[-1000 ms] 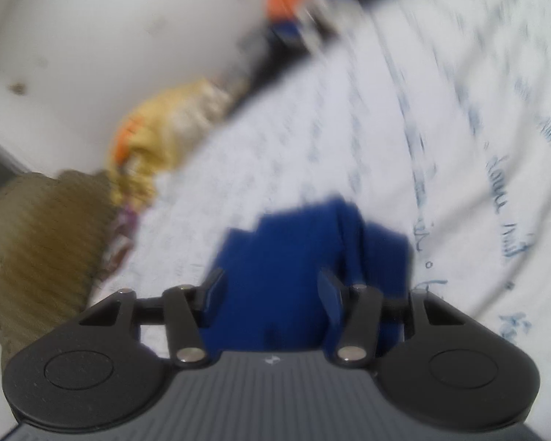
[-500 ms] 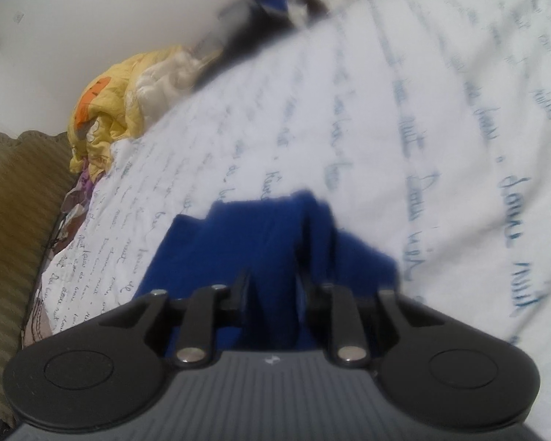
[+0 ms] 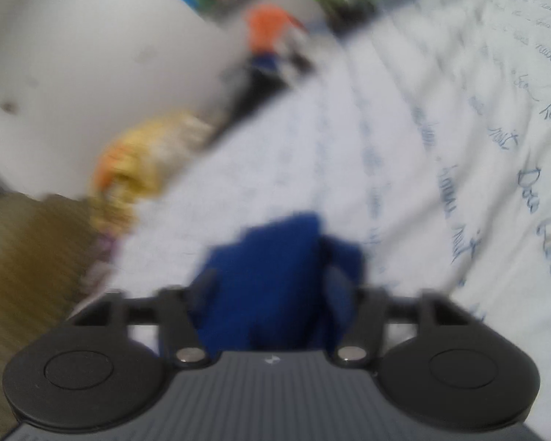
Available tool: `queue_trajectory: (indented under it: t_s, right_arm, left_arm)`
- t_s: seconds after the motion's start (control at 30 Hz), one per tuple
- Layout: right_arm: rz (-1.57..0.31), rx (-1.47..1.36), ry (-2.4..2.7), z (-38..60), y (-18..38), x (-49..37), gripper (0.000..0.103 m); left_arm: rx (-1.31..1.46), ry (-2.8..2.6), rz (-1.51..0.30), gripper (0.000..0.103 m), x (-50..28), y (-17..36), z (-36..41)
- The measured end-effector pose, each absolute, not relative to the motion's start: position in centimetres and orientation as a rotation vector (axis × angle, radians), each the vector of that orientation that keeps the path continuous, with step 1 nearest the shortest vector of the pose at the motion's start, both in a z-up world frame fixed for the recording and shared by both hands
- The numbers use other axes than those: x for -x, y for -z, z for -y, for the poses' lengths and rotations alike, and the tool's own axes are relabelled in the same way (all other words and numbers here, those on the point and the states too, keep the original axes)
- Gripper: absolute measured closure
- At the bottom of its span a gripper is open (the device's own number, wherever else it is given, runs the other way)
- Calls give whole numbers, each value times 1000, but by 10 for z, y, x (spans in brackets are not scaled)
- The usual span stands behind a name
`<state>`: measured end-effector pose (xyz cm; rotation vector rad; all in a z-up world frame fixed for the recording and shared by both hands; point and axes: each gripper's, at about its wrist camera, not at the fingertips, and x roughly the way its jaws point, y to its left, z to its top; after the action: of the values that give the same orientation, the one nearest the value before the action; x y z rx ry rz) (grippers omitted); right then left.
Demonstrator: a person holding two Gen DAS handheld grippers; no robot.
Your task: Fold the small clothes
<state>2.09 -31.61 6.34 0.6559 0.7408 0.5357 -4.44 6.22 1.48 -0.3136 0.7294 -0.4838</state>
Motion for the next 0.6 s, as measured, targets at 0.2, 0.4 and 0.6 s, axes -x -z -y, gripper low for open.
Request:
queue_trajectory:
  t_s: [0.2, 0.4, 0.6]
  right_arm:
    - [-887, -531, -599, 296, -57, 21, 33]
    - [-913, -396, -589, 271, -38, 27, 77]
    - [-861, -414, -575, 297, -49, 34, 96]
  left_arm:
    - [-98, 383, -639, 9, 67, -23, -27]
    - [-140, 340, -665, 36, 68, -15, -16]
    - [-94, 319, -674, 41, 65, -23, -25]
